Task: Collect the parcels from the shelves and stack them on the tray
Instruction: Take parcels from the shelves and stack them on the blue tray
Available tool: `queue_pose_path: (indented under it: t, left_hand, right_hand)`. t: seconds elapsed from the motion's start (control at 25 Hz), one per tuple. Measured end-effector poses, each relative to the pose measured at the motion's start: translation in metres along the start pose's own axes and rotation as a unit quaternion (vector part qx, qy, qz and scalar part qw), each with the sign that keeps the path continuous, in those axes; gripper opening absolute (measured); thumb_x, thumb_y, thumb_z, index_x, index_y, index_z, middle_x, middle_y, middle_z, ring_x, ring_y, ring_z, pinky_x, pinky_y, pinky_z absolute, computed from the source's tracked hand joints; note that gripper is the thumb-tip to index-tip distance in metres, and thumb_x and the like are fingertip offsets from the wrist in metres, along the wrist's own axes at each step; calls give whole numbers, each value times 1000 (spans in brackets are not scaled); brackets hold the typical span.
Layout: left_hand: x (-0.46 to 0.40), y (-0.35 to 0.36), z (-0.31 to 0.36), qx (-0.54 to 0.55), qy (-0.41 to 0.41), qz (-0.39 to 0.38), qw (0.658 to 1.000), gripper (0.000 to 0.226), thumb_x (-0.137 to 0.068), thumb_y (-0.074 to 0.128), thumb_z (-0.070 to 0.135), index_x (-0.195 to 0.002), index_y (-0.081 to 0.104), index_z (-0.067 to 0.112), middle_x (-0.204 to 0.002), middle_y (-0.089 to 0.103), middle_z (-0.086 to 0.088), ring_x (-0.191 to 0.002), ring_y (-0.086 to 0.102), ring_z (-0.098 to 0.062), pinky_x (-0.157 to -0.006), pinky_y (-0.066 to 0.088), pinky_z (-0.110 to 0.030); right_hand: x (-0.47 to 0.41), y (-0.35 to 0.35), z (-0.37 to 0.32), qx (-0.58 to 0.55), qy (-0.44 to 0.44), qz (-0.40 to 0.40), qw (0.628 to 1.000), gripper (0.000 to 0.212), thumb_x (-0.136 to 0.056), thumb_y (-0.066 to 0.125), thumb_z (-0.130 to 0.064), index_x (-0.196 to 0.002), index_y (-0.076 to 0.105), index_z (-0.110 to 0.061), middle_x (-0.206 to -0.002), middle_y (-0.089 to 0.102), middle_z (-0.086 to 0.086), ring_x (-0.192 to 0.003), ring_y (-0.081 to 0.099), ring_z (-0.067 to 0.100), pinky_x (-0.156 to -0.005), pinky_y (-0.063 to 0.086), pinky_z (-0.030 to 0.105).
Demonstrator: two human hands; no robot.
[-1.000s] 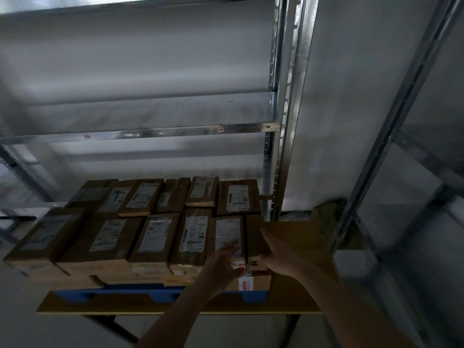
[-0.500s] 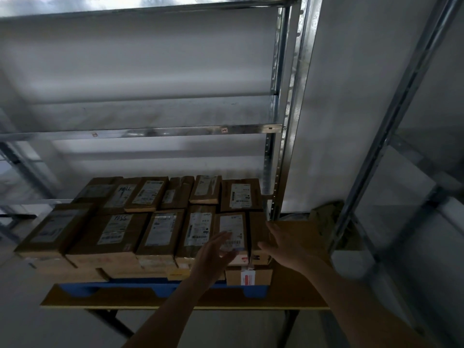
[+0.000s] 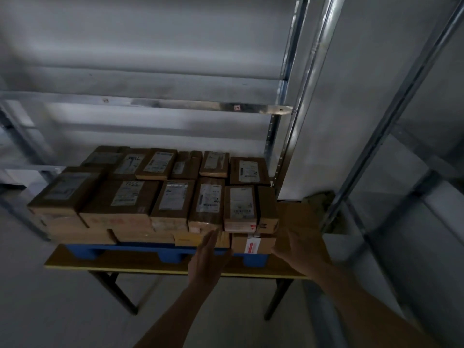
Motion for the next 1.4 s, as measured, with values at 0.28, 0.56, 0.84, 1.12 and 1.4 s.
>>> queue_pose_path:
  t: [0.28,0.56,0.84,1.12,1.4]
  left_hand:
    - [26,72,-43,47,-111,5,993,86,-86,62,59,-155,21,28,-161,21,6,-146,26,-16,-114,33,-38]
    - [9,128,-60,73,-160,78,981,87,-84,62,61,-155,20,33,-162,21,8,-146,25,-14,-109,40,-40]
    - [-4,157,-69,126,-208,131,961,90,-86,57,60,-155,3,40,-164,5,14,-149,13,-11,-109,34,-37]
    - [-10,172,-99,149,-279,169,933,82,-90,43,69,-156,7,34,-164,5,12,-150,11,-12,-116,30,-50]
    - [-18,177,-105,142,-284,159,935,81,-89,44,70,-156,11,37,-164,8,12,-149,16,-15,-113,34,-53]
  right_hand:
    - [-30,41,39,-31,-17,-57,998,73,-95,60,-49,-154,23,-25,-155,34,4,-138,38,25,-108,34,35]
    - [-101,92,67,-19,-74,-89,993,74,-86,69,-55,-145,39,-23,-145,47,4,-131,47,26,-106,42,41]
    - [-132,104,62,15,-175,-31,984,65,-84,39,-84,-123,56,-34,-118,64,-11,-105,63,11,-85,57,39]
    - [-136,102,55,1,-212,8,977,55,-95,34,-72,-97,62,-25,-74,54,-15,-65,52,-1,-57,44,21]
    - [-128,94,47,-12,-251,14,968,36,-94,39,-64,-70,42,-39,-60,41,-17,-51,40,-5,-52,29,14]
Point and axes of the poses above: each hand's wrist, its own x-axis away from the middle knuckle, its own y-axis out of the palm, z = x × y, the point moved 10 cm from there along -x, towards the middle knuckle
